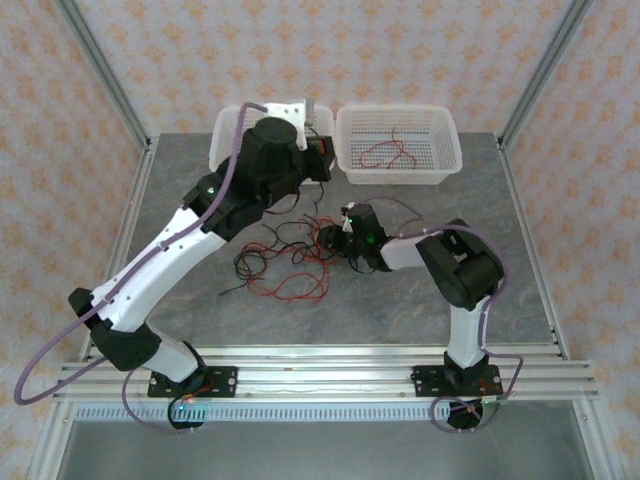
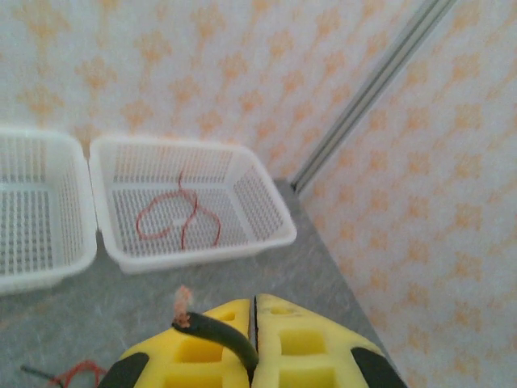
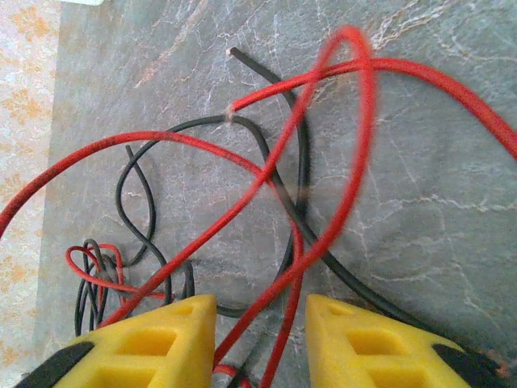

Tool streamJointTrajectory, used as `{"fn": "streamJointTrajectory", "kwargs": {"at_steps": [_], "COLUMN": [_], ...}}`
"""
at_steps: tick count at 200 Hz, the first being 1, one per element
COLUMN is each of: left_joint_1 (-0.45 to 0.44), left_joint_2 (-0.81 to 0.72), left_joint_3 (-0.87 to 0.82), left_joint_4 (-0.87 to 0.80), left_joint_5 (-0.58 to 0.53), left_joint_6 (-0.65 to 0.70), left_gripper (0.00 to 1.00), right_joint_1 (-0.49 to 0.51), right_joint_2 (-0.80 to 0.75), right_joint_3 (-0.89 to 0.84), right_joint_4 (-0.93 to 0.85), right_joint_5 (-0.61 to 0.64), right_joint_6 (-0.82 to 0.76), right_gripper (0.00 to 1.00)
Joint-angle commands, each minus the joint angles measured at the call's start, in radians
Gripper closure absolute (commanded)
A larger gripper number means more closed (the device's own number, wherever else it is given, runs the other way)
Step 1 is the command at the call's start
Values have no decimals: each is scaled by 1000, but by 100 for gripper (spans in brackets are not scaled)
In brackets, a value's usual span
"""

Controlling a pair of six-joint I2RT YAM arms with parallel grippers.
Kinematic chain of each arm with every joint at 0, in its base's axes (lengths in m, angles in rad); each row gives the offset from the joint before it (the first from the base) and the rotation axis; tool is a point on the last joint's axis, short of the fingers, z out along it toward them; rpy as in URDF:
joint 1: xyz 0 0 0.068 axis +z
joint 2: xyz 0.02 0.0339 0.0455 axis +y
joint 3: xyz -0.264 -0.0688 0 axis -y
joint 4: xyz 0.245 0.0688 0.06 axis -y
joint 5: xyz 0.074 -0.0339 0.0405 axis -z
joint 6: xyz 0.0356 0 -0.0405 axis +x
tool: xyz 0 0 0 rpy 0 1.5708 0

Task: Untangle the cables

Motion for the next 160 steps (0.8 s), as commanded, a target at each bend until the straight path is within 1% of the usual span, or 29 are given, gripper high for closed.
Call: {"fn": "streamJointTrajectory", "kwargs": {"at_steps": [1, 29, 73, 91, 122, 160], "left_joint_1": [-3, -2, 20, 52, 122, 172], "left_joint_2": [11, 34, 53, 55, 59, 70], "left_joint_3": [139, 250, 333, 337, 347, 310], "left_joint_4": [-54, -103, -99, -50, 42, 215], "left_joint_5": [-83, -158, -285, -325, -343, -380], "left_joint_6": [67, 110, 182, 218, 266, 374], "left_gripper": [100, 100, 100, 100, 100, 100], "right_joint_1": [4, 4, 4, 4, 4, 4], "right_joint_2": [-5, -44, -110, -136, -176, -239], "right_joint_3": [-52, -61, -63, -74, -106, -132], "right_joint_4": [-36, -61, -118, -131, -135, -152], "right_joint_5": [53, 68, 103, 113, 119, 113], "right_joint_6": [0, -13, -38, -44, -44, -60], "right_gripper": [63, 59, 58, 58, 58, 57]}}
